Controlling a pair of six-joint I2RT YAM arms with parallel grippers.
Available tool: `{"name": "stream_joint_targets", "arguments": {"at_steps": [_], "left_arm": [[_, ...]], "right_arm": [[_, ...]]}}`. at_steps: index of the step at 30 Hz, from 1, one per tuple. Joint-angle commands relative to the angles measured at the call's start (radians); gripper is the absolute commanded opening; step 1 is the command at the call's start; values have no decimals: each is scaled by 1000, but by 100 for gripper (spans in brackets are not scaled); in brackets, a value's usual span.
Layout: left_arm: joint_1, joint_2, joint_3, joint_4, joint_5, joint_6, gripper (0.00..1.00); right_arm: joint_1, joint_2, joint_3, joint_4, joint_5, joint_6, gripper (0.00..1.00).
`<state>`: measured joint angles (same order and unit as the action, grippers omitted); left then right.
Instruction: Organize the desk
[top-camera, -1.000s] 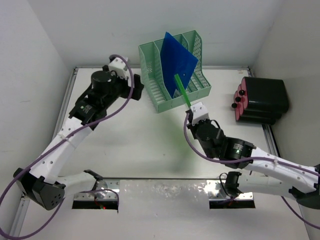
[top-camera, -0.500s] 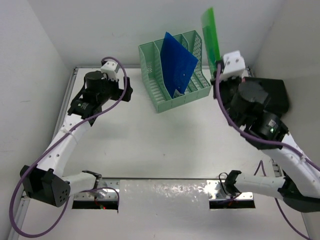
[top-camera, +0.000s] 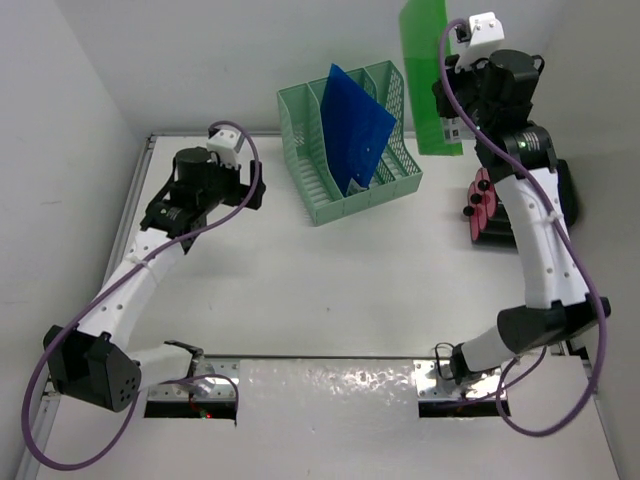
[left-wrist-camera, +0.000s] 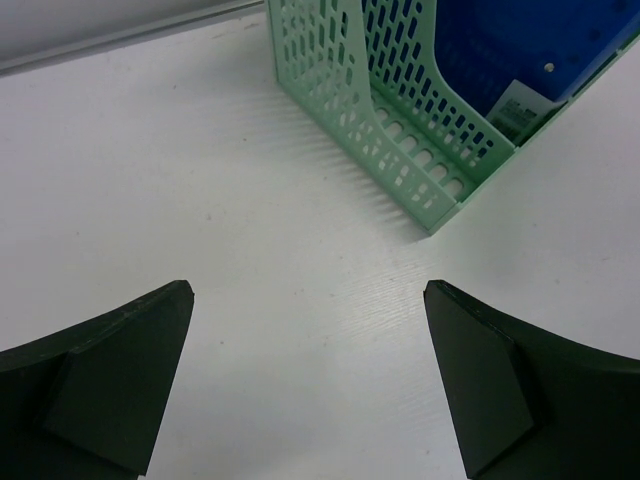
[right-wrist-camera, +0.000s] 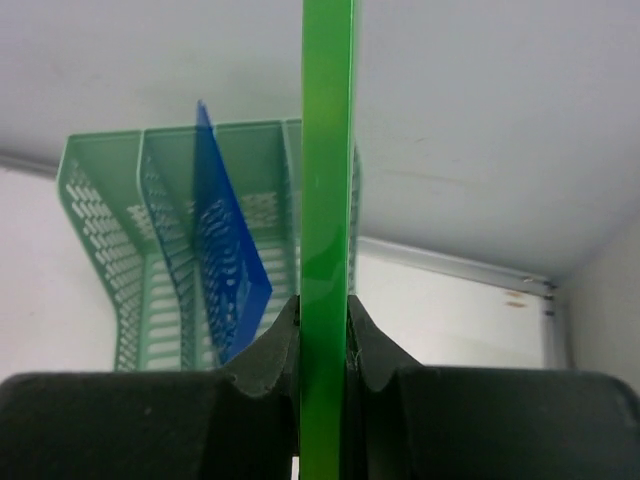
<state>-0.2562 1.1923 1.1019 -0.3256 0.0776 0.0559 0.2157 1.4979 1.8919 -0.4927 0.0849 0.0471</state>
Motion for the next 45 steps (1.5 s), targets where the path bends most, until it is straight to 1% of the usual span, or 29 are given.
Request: {"name": "stream_joint_targets", "arguments": {"at_steps": [1, 4, 9, 11, 12, 13, 14, 15, 17, 18, 21, 22, 24, 25, 29, 32, 33, 35, 39, 42, 45], "left_arm": [[5, -2, -7, 53, -19, 36, 100], [6, 18, 3, 57, -25, 47, 99], [8, 70, 12, 91, -39, 36, 100], [8, 92, 15, 105, -48, 32, 100], [9, 98, 22, 108, -55, 32, 100], [9, 113, 29, 108, -58, 35, 100], [9, 121, 35, 108, -59, 39, 99], [11, 134, 48, 108, -70, 44, 100], [12, 147, 61, 108, -73, 48, 100], [15, 157, 68, 106, -88, 53, 100], [17, 173, 82, 108, -119, 59, 99], [20, 182, 91, 111, -136, 61, 100], [23, 193, 110, 114, -180, 64, 99], [31, 204, 119, 115, -186, 68, 99], [38, 222, 165, 100, -190, 71, 100], [38, 228, 177, 89, -182, 78, 100], [38, 231, 182, 79, -182, 78, 100], [40, 253, 203, 65, -180, 85, 100], [41, 293, 254, -2, -171, 101, 100], [40, 320, 285, -33, -177, 111, 99], [40, 340, 309, -52, -188, 116, 100]], "right_arm": [[-62, 25, -11, 161, -279, 97, 0], [-101, 44, -51, 233, -359, 114, 0], [-119, 73, -167, 382, -386, 103, 0], [-124, 87, -207, 471, -383, 99, 0], [-127, 85, -264, 517, -378, 99, 0], [-131, 85, -290, 616, -379, 103, 0], [-131, 85, -316, 658, -375, 106, 0], [-134, 85, -361, 739, -367, 102, 0], [-134, 88, -399, 805, -347, 94, 0], [-136, 90, -442, 875, -341, 89, 0], [-137, 93, -513, 966, -317, 76, 0], [-137, 93, -551, 1033, -307, 74, 0], [-139, 107, -574, 1100, -307, 80, 0], [-145, 114, -582, 1158, -319, 101, 0], [-159, 173, -592, 1247, -359, 146, 0], [-165, 174, -660, 1413, -382, 154, 0], [-165, 171, -709, 1494, -382, 146, 0], [-165, 173, -744, 1554, -386, 106, 0], [-167, 194, -763, 1620, -378, 27, 0], [-188, 186, -797, 1695, -395, 59, 0], [-211, 157, -817, 1715, -430, 115, 0]]}}
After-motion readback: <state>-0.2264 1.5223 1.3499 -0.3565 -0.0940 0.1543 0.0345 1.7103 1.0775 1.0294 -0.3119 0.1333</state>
